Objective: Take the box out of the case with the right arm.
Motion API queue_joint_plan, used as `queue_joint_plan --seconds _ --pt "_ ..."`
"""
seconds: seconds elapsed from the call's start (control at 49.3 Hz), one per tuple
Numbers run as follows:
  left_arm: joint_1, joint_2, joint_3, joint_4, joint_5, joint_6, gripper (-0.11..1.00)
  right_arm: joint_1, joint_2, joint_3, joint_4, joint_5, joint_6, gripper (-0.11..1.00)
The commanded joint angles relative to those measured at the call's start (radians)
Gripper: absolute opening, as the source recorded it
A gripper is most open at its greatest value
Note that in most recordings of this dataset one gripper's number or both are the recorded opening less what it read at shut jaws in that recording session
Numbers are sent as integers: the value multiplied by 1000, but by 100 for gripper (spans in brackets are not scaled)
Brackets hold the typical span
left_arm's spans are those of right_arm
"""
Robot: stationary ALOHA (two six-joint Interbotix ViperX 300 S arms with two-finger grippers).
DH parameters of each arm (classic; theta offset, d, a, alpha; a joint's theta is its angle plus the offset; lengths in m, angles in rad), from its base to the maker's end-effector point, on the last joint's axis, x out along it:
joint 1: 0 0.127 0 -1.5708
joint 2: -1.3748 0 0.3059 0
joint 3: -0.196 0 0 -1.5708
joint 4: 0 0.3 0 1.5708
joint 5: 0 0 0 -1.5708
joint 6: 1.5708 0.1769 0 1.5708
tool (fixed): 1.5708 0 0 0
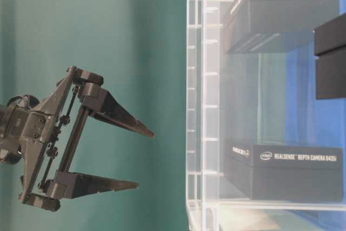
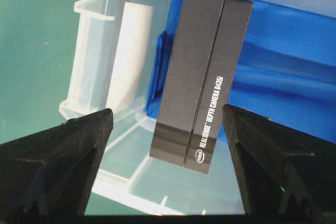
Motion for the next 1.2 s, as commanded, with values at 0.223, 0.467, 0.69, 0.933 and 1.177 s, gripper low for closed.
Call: queue_joint_plan --seconds 0.223,0.467,0.69,0.933,1.177 --pt "-3 3 -9 5 -5 2 0 3 -15 -23 -2 -6 -2 87" --pt "-3 3 -9 5 -5 2 0 5 -12 -23 0 -6 0 87" --pt "-5 3 -9 3 -5 2 0 5 -11 -23 0 -6 0 87" --pt "-5 3 -9 5 -5 2 0 9 9 -21 3 -6 0 87" --pt "-3 3 -9 5 -5 0 0 11 38 -3 3 -9 0 88"
